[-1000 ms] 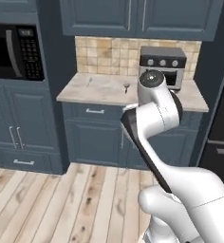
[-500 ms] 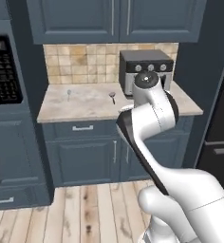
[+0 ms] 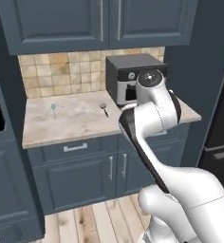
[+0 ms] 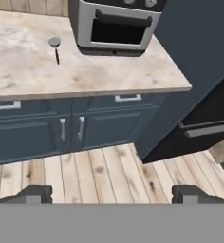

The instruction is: Organize the utensils by type. Pick up the wooden spoons from the counter and place them in the open cabinet. Then pick up the metallic utensils from the counter and place them in the open drawer.

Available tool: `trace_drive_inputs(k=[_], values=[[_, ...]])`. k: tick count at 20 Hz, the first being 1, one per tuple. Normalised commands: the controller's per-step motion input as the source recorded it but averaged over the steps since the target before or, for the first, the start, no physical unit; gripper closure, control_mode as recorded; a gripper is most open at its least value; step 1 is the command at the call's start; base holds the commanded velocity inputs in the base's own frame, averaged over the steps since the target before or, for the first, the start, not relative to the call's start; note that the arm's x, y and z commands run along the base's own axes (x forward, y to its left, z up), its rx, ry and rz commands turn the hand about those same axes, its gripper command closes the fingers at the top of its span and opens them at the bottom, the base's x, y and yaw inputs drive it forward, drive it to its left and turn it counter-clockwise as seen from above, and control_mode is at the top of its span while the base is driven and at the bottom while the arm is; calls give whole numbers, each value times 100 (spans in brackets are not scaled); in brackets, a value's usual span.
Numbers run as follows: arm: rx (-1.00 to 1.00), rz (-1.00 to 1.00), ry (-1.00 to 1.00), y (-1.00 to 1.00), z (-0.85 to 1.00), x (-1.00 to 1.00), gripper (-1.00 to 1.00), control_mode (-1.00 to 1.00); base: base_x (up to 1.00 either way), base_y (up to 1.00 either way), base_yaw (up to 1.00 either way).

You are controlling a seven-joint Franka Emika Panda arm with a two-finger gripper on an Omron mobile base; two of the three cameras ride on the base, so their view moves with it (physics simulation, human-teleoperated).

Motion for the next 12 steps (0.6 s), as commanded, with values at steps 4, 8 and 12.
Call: trace_drive_inputs(k=[4,8,12], values=[[0,0,0,0,0,0,-100,100,64,46,-20],[0,0,0,0,0,0,-100,100,79,45,0],[0,0,0,0,0,0,-100,100,68,29,4]])
